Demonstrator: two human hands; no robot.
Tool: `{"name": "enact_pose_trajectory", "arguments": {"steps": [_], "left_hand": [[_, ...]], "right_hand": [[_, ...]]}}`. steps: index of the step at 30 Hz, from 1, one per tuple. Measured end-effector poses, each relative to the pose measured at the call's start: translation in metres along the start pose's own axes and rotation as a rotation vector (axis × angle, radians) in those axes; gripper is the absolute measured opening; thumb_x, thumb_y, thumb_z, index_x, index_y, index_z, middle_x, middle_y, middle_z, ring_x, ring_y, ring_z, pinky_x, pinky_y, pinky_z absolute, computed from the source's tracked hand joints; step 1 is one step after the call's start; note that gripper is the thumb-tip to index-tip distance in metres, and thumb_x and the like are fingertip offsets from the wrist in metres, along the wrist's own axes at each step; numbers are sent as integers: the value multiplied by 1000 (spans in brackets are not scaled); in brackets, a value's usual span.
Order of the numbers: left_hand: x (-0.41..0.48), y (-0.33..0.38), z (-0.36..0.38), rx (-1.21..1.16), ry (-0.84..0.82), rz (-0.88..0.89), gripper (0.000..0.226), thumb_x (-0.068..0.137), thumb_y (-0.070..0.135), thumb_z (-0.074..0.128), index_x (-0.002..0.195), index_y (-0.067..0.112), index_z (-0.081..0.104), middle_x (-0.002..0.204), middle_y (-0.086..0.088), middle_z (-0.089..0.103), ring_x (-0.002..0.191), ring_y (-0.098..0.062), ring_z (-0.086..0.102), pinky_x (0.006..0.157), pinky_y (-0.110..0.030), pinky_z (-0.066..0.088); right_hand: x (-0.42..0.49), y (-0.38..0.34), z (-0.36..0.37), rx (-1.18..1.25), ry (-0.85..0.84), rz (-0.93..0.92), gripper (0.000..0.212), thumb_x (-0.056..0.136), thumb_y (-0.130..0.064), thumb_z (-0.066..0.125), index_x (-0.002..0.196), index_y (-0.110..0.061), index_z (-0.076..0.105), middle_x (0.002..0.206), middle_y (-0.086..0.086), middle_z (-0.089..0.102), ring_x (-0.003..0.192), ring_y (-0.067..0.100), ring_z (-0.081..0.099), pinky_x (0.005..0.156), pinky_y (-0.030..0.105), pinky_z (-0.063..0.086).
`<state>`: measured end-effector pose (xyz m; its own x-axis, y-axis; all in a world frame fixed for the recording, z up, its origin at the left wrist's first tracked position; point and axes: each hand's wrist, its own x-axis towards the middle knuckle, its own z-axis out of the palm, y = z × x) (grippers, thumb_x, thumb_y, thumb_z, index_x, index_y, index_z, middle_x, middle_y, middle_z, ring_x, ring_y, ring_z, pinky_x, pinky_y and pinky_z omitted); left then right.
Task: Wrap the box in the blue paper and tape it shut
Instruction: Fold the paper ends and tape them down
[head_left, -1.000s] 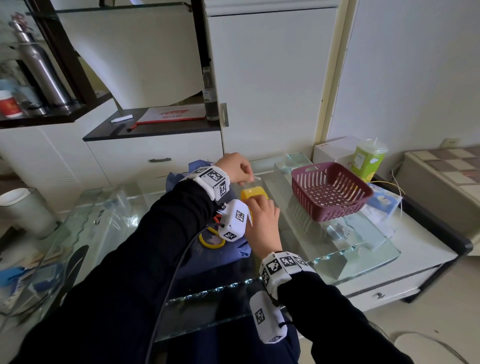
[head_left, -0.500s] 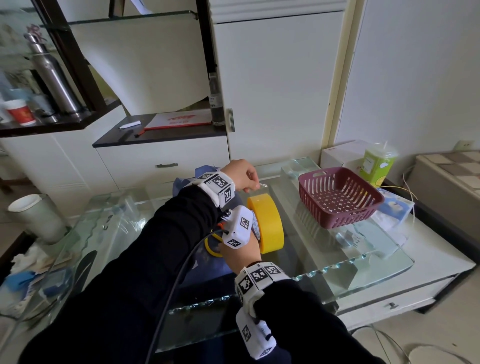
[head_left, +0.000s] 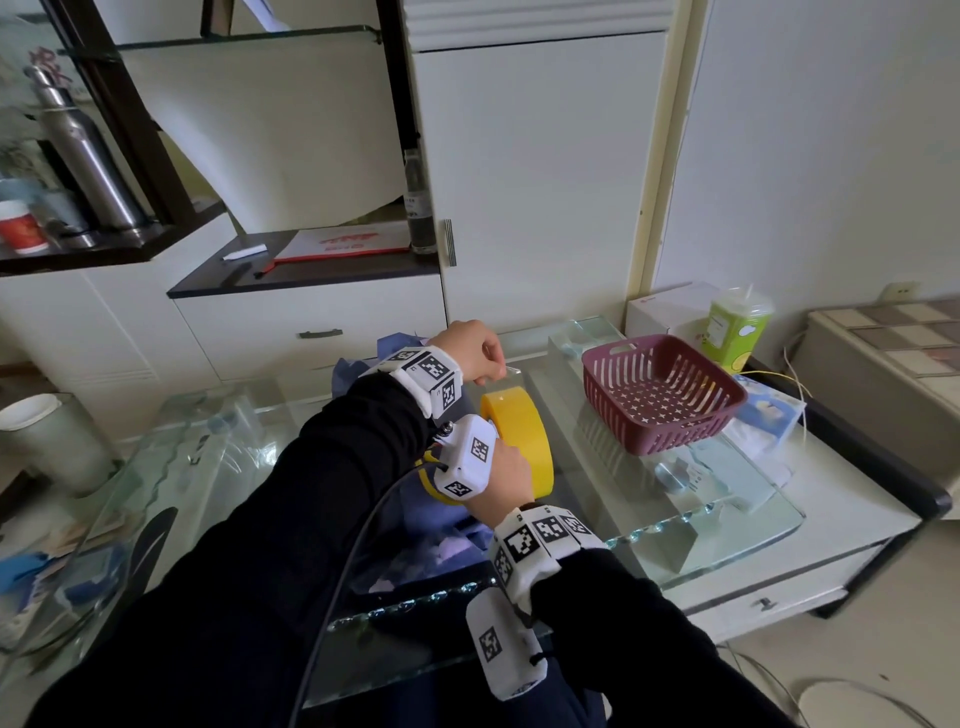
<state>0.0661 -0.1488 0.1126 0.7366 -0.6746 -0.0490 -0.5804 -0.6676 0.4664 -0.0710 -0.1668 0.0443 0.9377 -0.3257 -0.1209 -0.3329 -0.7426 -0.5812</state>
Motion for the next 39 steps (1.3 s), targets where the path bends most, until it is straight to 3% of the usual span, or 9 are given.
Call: {"name": "enact_pose_trajectory", "arguments": {"steps": [2, 6, 9, 17, 22, 28, 33, 37, 39], "left_hand": [[0, -4, -3, 3, -13, -14, 24, 79, 10, 68, 62, 24, 60, 74, -10, 70, 61, -16, 61, 88, -40, 55], [0, -12, -7, 3, -34, -41, 23, 77, 10, 70, 61, 25, 62, 64, 2, 65, 58, -12, 60, 88, -40, 56], [1, -17, -10, 37, -33, -57, 24, 77, 11, 71, 61, 26, 62, 62, 5, 63, 56, -10, 60, 87, -37, 56], [2, -23, -15, 59, -12, -98, 25, 79, 10, 69, 61, 25, 60, 61, 6, 62, 56, -10, 58, 82, -30, 54], [-2, -19, -6, -79, -12, -120, 26, 89, 3, 50, 68, 18, 47, 87, -12, 65, 70, -25, 56, 57, -24, 43], [0, -19, -11, -199, -81, -100, 25, 96, 5, 39, 74, 17, 38, 83, -9, 66, 74, -23, 51, 58, -25, 39], [-1, -25, -19, -177, -62, -65, 27, 98, 8, 40, 74, 19, 38, 98, -10, 64, 84, -26, 60, 67, -28, 43], [-3, -23, -23, -180, -29, -21, 25, 98, 4, 41, 75, 16, 40, 101, -14, 55, 76, -11, 58, 50, -4, 45], [-3, -23, -24, -162, -34, -3, 15, 98, 6, 43, 83, 10, 43, 97, -13, 51, 83, -18, 57, 47, -1, 42]], "right_hand": [[1, -2, -6, -46, 6, -40, 33, 94, -15, 45, 63, -16, 32, 67, -1, 36, 90, 27, 49, 72, 30, 31], [2, 2, -5, -35, 57, -157, 15, 90, -26, 53, 94, -12, 55, 104, 11, 63, 101, 32, 58, 68, 30, 36], [3, 7, -12, -98, 110, -176, 20, 84, -30, 59, 91, -11, 57, 103, 10, 63, 97, 31, 58, 67, 30, 37], [16, 38, -43, -173, 227, -118, 38, 81, -44, 62, 107, -17, 63, 107, 3, 65, 108, 26, 56, 87, 34, 41], [24, 52, -54, -121, 264, -58, 41, 79, -50, 62, 106, -20, 65, 108, 3, 66, 109, 25, 56, 93, 35, 40], [27, 56, -59, -114, 308, -59, 47, 78, -60, 61, 98, -18, 65, 101, 3, 67, 101, 25, 59, 89, 36, 43], [27, 63, -62, -156, 333, -27, 53, 78, -65, 56, 97, -15, 62, 102, 3, 66, 102, 26, 58, 90, 37, 41], [29, 68, -68, -184, 354, 8, 57, 78, -67, 53, 101, -15, 60, 107, 4, 65, 105, 26, 57, 92, 36, 39], [30, 68, -71, -191, 373, 26, 61, 78, -68, 53, 106, -14, 59, 110, 5, 64, 108, 28, 56, 95, 37, 38]]}}
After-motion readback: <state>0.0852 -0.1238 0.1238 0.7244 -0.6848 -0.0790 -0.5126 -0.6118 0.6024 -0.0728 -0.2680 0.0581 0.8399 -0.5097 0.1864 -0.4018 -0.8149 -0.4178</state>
